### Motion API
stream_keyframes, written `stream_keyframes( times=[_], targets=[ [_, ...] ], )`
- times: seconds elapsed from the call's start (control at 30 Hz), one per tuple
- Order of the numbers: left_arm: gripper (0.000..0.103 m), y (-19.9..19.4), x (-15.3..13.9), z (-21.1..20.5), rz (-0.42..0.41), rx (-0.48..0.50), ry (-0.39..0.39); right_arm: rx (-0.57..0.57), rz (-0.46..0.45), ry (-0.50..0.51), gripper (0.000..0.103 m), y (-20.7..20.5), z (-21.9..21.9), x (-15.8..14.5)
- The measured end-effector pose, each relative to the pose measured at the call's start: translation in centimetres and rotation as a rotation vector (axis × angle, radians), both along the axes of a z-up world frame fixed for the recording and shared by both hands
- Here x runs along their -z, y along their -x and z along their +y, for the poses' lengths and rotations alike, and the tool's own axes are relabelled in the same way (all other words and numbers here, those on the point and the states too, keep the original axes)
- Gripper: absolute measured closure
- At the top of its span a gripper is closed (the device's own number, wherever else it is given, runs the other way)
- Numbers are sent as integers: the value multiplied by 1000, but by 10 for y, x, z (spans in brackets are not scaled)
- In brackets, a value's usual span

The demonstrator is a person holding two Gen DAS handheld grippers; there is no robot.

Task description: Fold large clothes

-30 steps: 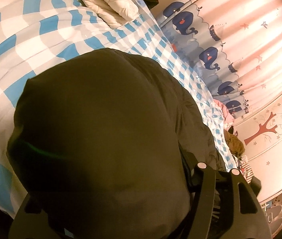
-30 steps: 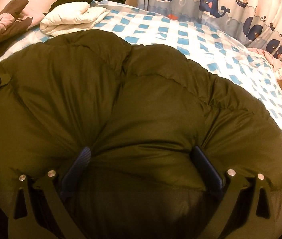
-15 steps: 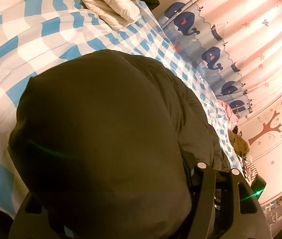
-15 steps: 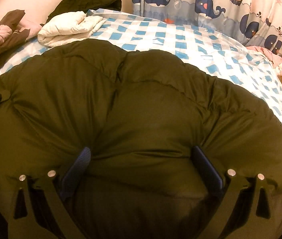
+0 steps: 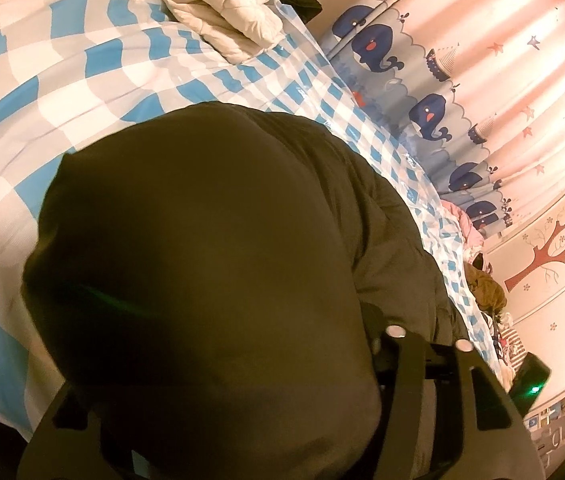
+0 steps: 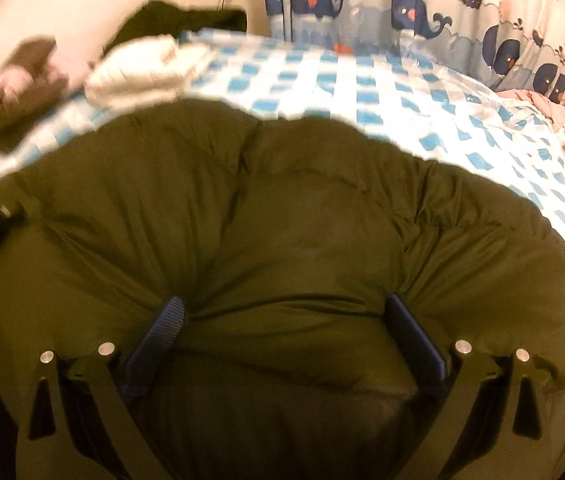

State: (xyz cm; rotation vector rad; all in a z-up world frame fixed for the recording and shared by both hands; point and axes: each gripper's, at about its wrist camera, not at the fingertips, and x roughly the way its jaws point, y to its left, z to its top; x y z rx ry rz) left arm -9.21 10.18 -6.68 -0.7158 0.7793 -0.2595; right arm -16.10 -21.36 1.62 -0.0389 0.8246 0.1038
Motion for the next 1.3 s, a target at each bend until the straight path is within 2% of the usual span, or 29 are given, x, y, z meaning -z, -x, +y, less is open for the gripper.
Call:
stream_keyframes(
  times=[0.1,0.2,0.33,0.4,0.43,0.47,0.53,0.67,0.77,0.83,0.9,0.97,1.0,1.03,1.07,1.13,1.17,1.2,1.27,1.3],
  targets=[
    [64,1,-7,-3,-23,6,-12,-4,32,30,6,-4,5,8],
    [66,4,-23,-14,-64,21,-62,-2,51,77,6,-9,11,15],
    [68,6,-29,-13,-67,19,-57,-13,42,27,6,-6,6,11],
    [68,7,-26,-9,-50,9,-41,-7,-35,-56,6,3,-3,-7],
    [67,7,-25,-8,-38,3,-36,10,-76,-55,6,6,-5,-15],
    [67,6,-21,-6,-25,-5,-23,15,-74,-34,6,5,-3,-16],
    [67,3,-19,-5,-25,4,-2,-12,62,62,6,-11,10,16],
    [76,9,-55,-29,-132,47,-74,-4,69,123,6,-17,19,26],
    [78,20,-99,-68,-257,147,-161,2,66,129,6,-19,20,30],
    [79,27,-127,-106,-337,242,-229,7,67,107,5,-20,16,30],
    [79,33,-145,-136,-389,305,-262,2,85,36,6,-18,4,23],
    [79,37,-158,-158,-425,343,-279,-11,85,-177,6,-6,-23,5],
    [79,38,-165,-170,-445,363,-293,-11,72,-336,6,1,-42,-4],
    [79,39,-169,-181,-455,384,-308,-14,61,-520,6,8,-63,-10],
    [79,40,-172,-191,-461,407,-326,-24,52,-793,6,17,-95,-10],
    [79,46,-173,-222,-476,482,-391,-11,78,-1157,7,22,-138,7],
    [79,52,-171,-240,-486,529,-436,1,109,-1361,7,22,-162,26],
    [79,57,-169,-255,-494,569,-474,2,135,-1496,7,21,-177,40],
    [79,73,-162,-292,-520,663,-560,2,154,-1697,7,22,-201,57],
    [79,79,-158,-306,-525,699,-590,-3,150,-1757,7,23,-213,59]
  ],
)
